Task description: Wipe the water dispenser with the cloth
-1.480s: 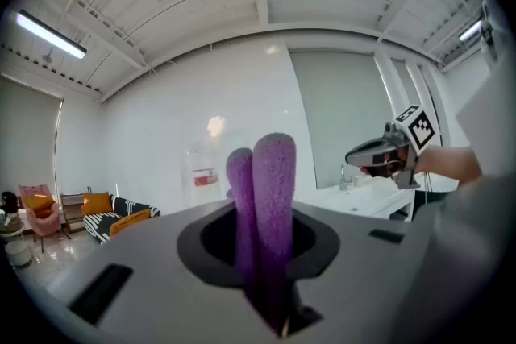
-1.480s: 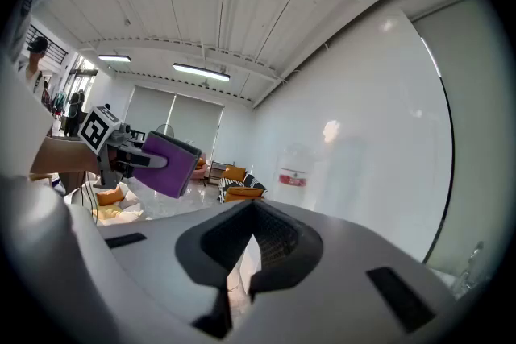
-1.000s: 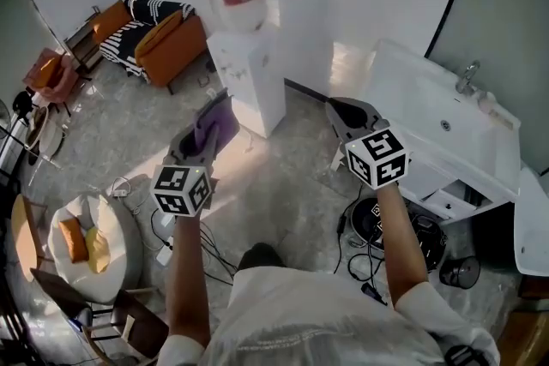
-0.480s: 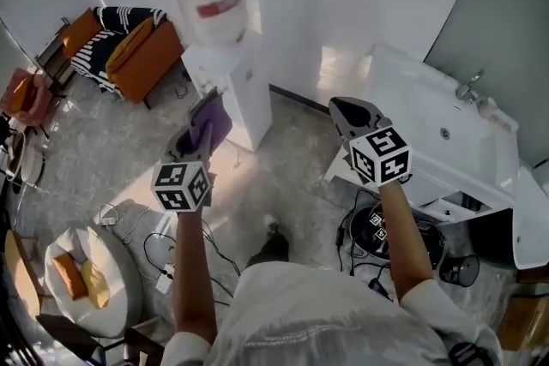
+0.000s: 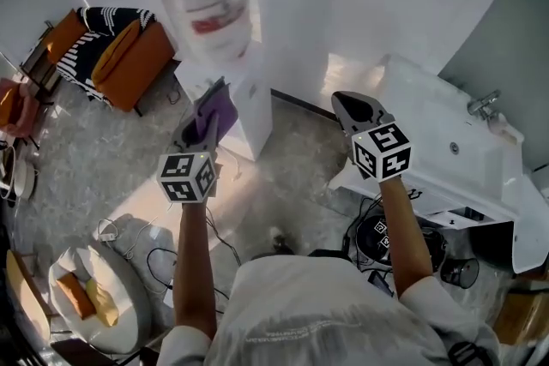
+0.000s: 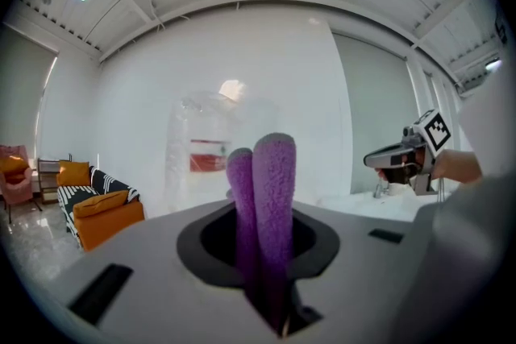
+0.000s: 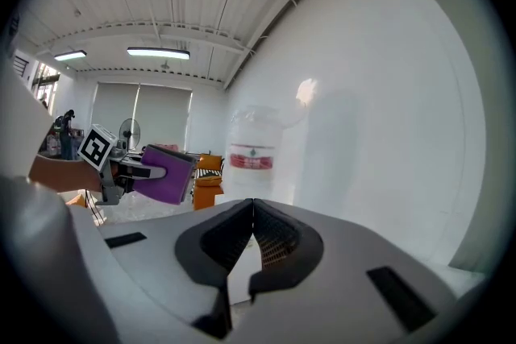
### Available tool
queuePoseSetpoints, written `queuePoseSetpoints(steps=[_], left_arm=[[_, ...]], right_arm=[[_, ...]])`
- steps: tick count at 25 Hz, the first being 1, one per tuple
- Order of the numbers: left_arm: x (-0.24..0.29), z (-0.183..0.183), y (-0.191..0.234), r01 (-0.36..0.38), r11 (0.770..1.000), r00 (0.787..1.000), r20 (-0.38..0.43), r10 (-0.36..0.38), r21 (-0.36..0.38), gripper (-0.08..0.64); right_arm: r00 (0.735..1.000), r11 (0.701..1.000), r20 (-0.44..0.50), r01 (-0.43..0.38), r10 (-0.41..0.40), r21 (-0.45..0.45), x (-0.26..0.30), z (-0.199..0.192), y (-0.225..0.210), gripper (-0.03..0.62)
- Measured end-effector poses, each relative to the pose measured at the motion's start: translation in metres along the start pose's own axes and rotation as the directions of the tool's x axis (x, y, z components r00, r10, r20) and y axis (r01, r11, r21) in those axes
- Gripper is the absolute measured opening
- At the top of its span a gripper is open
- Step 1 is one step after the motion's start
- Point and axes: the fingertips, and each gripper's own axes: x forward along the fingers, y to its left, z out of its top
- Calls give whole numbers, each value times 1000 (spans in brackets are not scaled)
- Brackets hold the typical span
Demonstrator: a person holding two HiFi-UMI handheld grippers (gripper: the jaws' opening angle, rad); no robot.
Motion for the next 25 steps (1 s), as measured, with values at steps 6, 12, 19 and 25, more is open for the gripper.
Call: queuePoseSetpoints(steps=[6, 12, 19, 25], left_arm=[[35, -19, 34, -91, 994, 994, -61, 88, -52, 58], [74, -36, 35, -89, 994, 988, -132, 81, -62, 58], [140, -50, 20, -84, 992, 976, -209, 62, -97, 57], [220, -61, 8, -98, 987, 965, -255, 62, -130, 57]], right_arm=[[999, 1000, -45, 8, -7, 17, 34, -12, -16, 15], [994, 999, -106, 28, -23, 44, 67, -32, -44, 15], [984, 1000, -177, -13, 16, 17, 121, -50, -89, 15], [977, 995, -204, -46, 63, 88, 172, -71, -142, 15]])
